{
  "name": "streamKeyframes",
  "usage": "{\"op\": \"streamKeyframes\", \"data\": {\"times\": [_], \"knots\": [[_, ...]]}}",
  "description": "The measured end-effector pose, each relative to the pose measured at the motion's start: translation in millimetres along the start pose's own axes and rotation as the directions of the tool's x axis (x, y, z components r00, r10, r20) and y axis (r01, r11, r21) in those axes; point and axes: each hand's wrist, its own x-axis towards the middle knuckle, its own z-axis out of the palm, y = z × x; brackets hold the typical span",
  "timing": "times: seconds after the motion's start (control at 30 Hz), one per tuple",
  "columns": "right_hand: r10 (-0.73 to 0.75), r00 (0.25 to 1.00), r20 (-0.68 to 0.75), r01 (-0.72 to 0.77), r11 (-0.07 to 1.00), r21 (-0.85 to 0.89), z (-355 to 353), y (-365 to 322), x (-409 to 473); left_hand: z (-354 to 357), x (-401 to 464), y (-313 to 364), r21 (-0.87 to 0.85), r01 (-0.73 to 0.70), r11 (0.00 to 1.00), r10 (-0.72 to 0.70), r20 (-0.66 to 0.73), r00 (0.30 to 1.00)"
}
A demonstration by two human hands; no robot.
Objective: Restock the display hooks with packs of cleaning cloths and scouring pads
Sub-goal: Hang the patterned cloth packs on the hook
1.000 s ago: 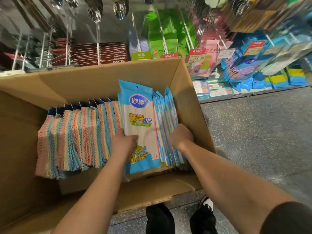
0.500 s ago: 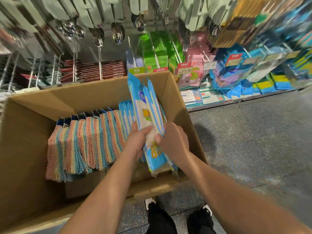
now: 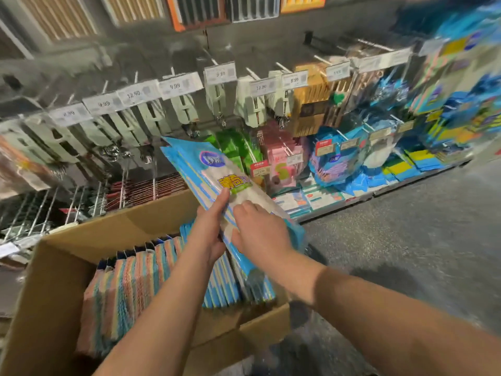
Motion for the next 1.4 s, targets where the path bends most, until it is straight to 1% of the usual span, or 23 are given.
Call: {"op": "streamKeyframes", "data": {"times": [0.07, 0.13, 0.2, 0.23, 0.27, 0.3, 0.37, 0.4, 0.43, 0.5, 0.57, 0.63, 0.67, 0.7, 0.73, 0.83, 1.03, 1.1, 1.17, 1.2, 1.27, 1.33, 1.4], "knots": [[0.012, 1.000, -0.001, -0.012, 1.000, -0.016, -18.8, 24.7, -11.1, 32.2, -2.9, -5.0, 0.044, -0.032, 0.999, 0.031, 0.037, 0.999], [-0.038, 0.999, 0.007, 0.038, 0.999, 0.000, -36.3, 55.9, -25.2, 66.6, -7.2, -13.9, 0.086, -0.047, 0.995, 0.042, 0.061, 0.997], [-0.054, 0.998, 0.045, 0.048, 0.992, 0.117, -56.5, 102.6, -39.7, 105.0, -13.0, -26.2, 0.105, -0.044, 0.994, 0.034, 0.096, 0.995], [-0.049, 0.998, 0.047, 0.038, 0.977, 0.210, -70.4, 133.9, -47.9, 127.3, -18.2, -33.4, 0.109, -0.037, 0.993, 0.025, 0.112, 0.993], [-0.022, 0.999, 0.027, 0.012, 0.948, 0.319, -84.8, 168.6, -52.9, 150.7, -23.1, -40.8, 0.108, -0.032, 0.994, 0.018, 0.130, 0.991], [0.037, 0.999, -0.032, -0.020, 0.906, 0.422, -99.9, 206.6, -56.7, 176.4, -29.3, -48.4, 0.103, -0.019, 0.994, 0.003, 0.146, 0.989], [0.235, 0.965, -0.119, -0.129, 0.815, 0.564, -126.9, 291.3, -59.5, 229.1, -41.9, -62.9, 0.096, 0.029, 0.995, -0.046, 0.174, 0.984], [0.348, 0.932, -0.104, -0.214, 0.757, 0.617, -139.2, 334.3, -63.1, 256.5, -47.1, -71.6, 0.101, 0.045, 0.994, -0.063, 0.186, 0.980], [0.432, 0.901, -0.050, -0.298, 0.696, 0.653, -150.7, 374.6, -69.9, 284.6, -52.5, -81.1, 0.102, 0.056, 0.993, -0.076, 0.211, 0.974], [0.504, 0.853, 0.137, -0.439, 0.548, 0.712, -164.5, 444.9, -82.9, 339.2, -59.5, -99.6, 0.100, 0.056, 0.993, -0.081, 0.269, 0.960], [0.460, 0.837, 0.298, -0.471, 0.325, 0.820, -169.6, 503.6, -93.5, 393.2, -67.0, -118.3, 0.109, 0.064, 0.992, -0.098, 0.346, 0.933], [0.383, 0.843, 0.377, -0.426, 0.046, 0.904, -179.7, 550.3, -102.2, 445.5, -77.0, -133.7, 0.148, 0.079, 0.986, -0.135, 0.421, 0.897], [0.345, 0.857, 0.383, -0.396, -0.037, 0.918, -186.5, 571.7, -106.8, 470.5, -79.5, -141.9, 0.174, 0.084, 0.981, -0.156, 0.458, 0.875], [0.333, 0.863, 0.381, -0.377, -0.077, 0.923, -196.3, 589.1, -112.0, 494.0, -81.3, -149.0, 0.198, 0.084, 0.977, -0.173, 0.491, 0.854], [0.348, 0.860, 0.372, -0.364, -0.091, 0.927, -203.9, 606.9, -116.8, 516.0, -81.7, -155.2, 0.218, 0.084, 0.972, -0.188, 0.517, 0.835], [0.442, 0.837, 0.323, -0.321, -0.082, 0.944, -216.6, 656.7, -129.2, 572.2, -73.8, -169.1, 0.265, 0.051, 0.963, -0.199, 0.572, 0.796], [0.495, 0.816, 0.299, -0.242, -0.178, 0.954, -232.3, 751.8, -125.4, 670.7, -26.9, -187.4, 0.351, -0.094, 0.932, -0.164, 0.639, 0.752], [0.508, 0.809, 0.295, -0.220, -0.204, 0.954, -237.4, 786.4, -113.9, 704.9, -6.0, -191.0, 0.352, -0.124, 0.928, -0.147, 0.650, 0.746], [0.514, 0.804, 0.299, -0.198, -0.244, 0.950, -245.4, 821.3, -95.4, 741.0, 15.4, -191.0, 0.356, -0.113, 0.928, -0.159, 0.650, 0.743], [0.519, 0.802, 0.296, -0.188, -0.251, 0.950, -250.5, 837.9, -84.4, 760.5, 23.2, -188.8, 0.333, -0.105, 0.937, -0.156, 0.669, 0.726], [0.524, 0.804, 0.283, -0.174, -0.248, 0.953, -261.8, 871.8, -58.7, 799.0, 47.8, -184.5, 0.296, -0.094, 0.951, -0.142, 0.683, 0.716], [0.529, 0.802, 0.278, -0.171, -0.242, 0.955, -273.9, 906.3, -32.7, 839.5, 71.5, -176.0, 0.291, -0.112, 0.950, -0.123, 0.679, 0.724], [0.526, 0.803, 0.279, -0.186, -0.222, 0.957, -287.5, 936.5, -7.8, 875.3, 90.9, -164.0, 0.276, -0.145, 0.950, -0.096, 0.700, 0.708]]}}
